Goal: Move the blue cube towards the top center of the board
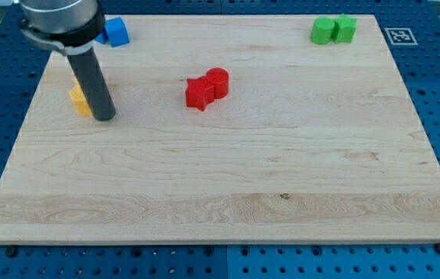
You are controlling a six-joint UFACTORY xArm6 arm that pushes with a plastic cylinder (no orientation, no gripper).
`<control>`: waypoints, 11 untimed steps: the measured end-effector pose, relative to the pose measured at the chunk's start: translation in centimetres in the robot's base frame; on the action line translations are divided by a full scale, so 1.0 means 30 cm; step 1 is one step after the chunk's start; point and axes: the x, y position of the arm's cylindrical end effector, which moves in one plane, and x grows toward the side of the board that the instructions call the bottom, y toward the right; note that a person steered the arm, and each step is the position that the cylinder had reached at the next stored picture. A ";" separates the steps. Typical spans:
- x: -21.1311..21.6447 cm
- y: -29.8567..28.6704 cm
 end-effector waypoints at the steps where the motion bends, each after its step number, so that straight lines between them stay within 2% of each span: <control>1: 0.103 -0.110; 2: 0.048 -0.318; 3: -0.076 -0.414; 4: -0.183 -0.413; 6: -0.216 -0.415; 7: -0.365 -0.407; 9: -0.557 -0.331; 11: -0.836 -0.348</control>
